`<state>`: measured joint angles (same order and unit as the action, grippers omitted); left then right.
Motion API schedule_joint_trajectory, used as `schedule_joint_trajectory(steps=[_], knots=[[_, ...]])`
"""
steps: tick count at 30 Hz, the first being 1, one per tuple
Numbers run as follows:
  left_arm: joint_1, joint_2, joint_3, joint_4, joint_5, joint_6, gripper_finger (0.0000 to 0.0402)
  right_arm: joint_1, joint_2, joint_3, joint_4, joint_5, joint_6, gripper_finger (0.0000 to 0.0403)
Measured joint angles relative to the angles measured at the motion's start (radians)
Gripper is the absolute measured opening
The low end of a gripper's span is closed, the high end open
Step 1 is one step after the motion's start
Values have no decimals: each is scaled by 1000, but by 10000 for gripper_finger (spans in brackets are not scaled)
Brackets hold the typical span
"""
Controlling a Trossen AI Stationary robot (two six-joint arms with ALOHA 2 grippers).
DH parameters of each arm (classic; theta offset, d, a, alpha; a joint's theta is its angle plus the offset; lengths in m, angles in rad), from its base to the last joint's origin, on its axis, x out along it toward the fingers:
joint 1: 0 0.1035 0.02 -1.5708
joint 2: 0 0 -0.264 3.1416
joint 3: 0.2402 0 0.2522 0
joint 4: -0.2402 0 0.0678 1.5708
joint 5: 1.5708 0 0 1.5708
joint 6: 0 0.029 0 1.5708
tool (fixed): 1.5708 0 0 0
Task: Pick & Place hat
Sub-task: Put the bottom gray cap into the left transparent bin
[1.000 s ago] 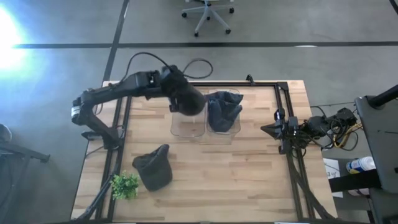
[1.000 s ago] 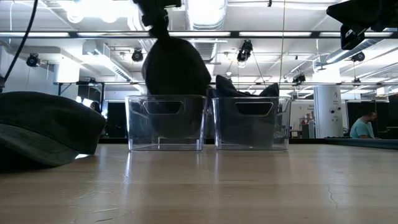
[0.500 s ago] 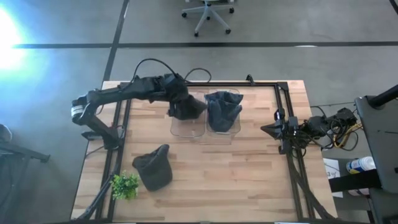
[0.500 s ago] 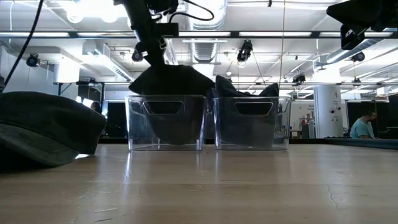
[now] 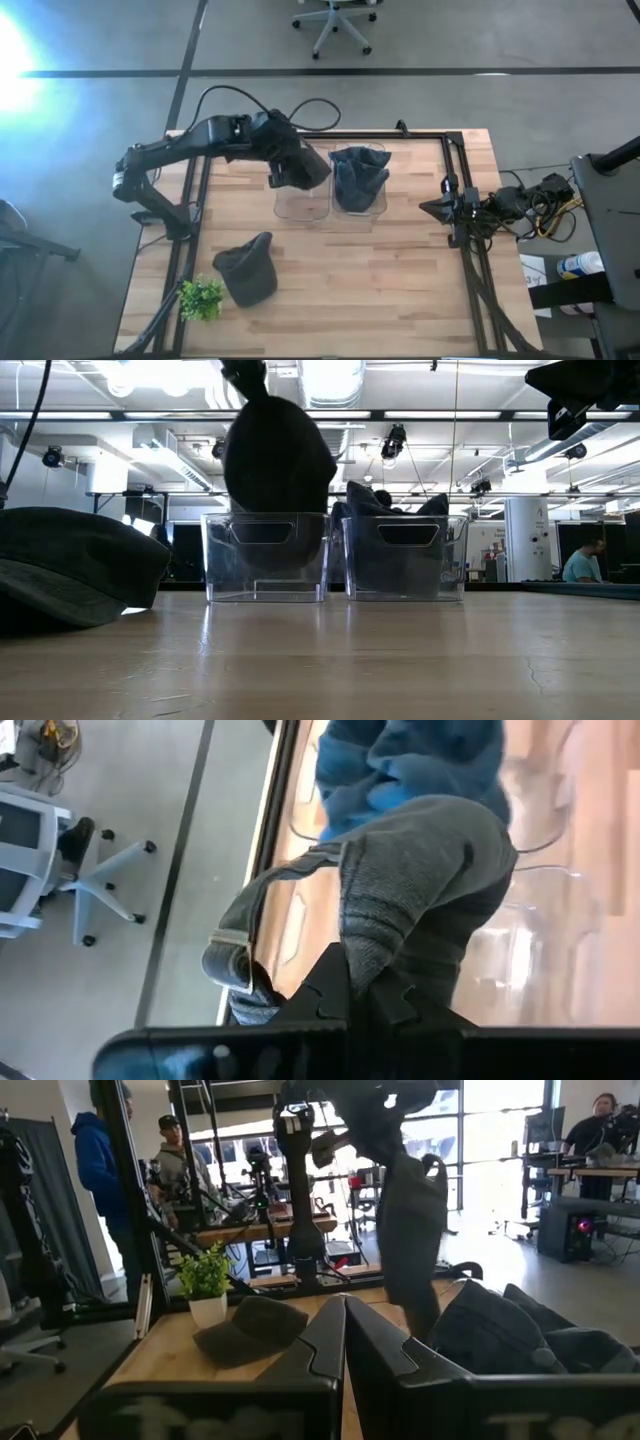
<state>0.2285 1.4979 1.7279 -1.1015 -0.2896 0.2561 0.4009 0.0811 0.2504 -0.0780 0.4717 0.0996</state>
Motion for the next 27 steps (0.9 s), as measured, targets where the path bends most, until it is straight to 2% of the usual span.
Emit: schedule_joint_trajectory(steps=[10,23,27], knots=[[-58,0,-26,-40,-7,-56,0,0,0,0,0,0,-2,9],[4,1,-136,6,-26,50,0,0,0,0,0,0,-2,9],[46,1,-136,32,42,112,0,0,0,0,0,0,2,9]])
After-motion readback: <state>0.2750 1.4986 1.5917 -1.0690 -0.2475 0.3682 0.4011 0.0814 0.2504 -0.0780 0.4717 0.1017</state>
